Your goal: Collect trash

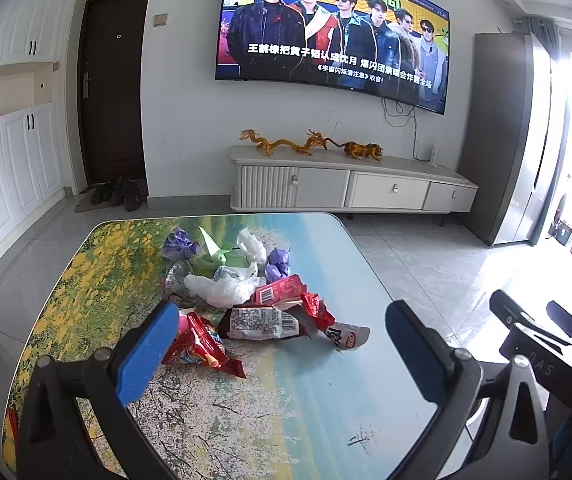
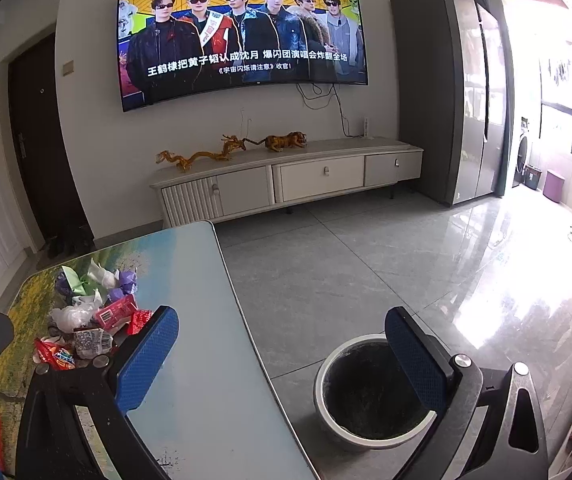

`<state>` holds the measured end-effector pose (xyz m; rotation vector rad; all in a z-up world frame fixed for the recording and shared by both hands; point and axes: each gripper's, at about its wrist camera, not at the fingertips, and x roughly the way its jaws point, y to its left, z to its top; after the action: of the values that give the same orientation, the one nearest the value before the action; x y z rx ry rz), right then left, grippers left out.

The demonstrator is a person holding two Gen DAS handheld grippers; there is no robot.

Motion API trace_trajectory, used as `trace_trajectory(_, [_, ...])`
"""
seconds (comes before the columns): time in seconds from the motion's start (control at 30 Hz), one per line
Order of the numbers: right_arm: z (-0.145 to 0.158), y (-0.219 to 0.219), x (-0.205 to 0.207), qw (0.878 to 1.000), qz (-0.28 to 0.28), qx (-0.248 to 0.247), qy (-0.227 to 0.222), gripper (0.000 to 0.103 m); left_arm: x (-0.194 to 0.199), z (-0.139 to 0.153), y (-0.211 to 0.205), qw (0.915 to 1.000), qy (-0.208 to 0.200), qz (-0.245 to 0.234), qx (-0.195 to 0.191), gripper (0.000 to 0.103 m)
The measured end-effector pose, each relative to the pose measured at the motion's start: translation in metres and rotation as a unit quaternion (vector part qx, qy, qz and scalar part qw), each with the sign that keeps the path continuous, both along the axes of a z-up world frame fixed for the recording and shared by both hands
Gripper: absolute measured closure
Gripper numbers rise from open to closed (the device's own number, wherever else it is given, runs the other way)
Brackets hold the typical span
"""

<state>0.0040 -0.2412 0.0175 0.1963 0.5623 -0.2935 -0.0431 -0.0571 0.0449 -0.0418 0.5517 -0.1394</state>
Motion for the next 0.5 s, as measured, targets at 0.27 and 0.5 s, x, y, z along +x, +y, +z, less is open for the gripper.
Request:
trace_trajectory(0.27, [0.007,-0.009,-0.005,1.0,-0.01,-0.009,0.001,0.0,-0.017,0.003,-0.021,0.9983,-0.006,-0.058,0.008,0.0])
trace_trajectory(0.5, [0.007,-0.023,-0.003,0.999,-0.035,-0.016,0.022,0.0,-0.01,-0.017,-0.031,0.9939,0.033,-0.105,-0.003,0.0])
